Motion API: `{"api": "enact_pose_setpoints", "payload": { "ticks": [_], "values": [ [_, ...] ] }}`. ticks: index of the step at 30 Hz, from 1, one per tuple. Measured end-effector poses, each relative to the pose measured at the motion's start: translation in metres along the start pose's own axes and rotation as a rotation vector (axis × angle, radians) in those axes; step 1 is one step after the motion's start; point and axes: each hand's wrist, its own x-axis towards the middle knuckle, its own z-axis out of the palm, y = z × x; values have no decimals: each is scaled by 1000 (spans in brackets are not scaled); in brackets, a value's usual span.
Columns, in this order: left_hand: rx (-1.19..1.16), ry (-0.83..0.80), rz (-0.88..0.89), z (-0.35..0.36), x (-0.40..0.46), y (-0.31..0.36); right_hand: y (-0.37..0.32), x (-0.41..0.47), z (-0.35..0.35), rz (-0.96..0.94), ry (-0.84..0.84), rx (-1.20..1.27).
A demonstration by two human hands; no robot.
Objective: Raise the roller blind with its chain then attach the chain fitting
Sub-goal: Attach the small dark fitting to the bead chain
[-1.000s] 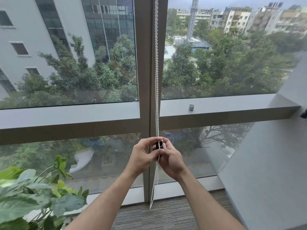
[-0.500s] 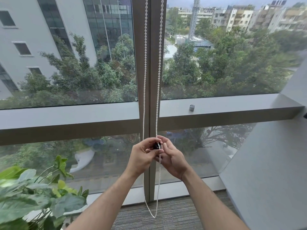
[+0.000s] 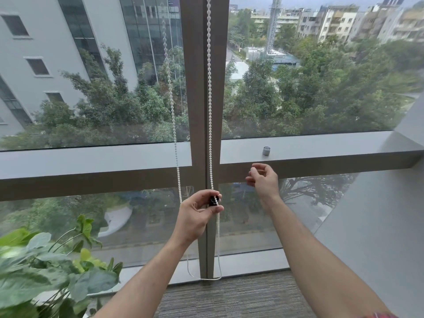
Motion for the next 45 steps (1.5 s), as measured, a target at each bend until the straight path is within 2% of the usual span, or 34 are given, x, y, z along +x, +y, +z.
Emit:
{"api": "enact_pose_setpoints", "payload": {
  "ticks": [5, 7, 11, 15, 20, 29, 33, 40, 45],
  "values": [
    [10, 4, -11, 1, 3, 2, -24, 38, 4, -19, 179, -146],
    [10, 2, -10, 0, 3, 2, -31, 54, 3, -27, 215, -313],
    [27, -6, -13, -1, 1, 2, -44, 74, 0, -30, 224, -579],
    [32, -16, -33, -2, -1, 2, -44, 81, -4, -41, 198, -661],
    [41, -6, -28, -1, -3, 2, -34, 73, -5, -94, 223, -552],
    [7, 15, -31, 5, -5, 4, -28, 2, -1, -171, 22, -167],
    [-5, 18, -19, 2, -6, 4, -14, -41, 6, -205, -24, -131],
    [2, 38, -30, 2, -7, 3, -1, -89, 9, -203, -234, -5],
    [9, 46, -35, 4, -8, 3, -3, -104, 3, -234, -357, -37]
  ]
}}
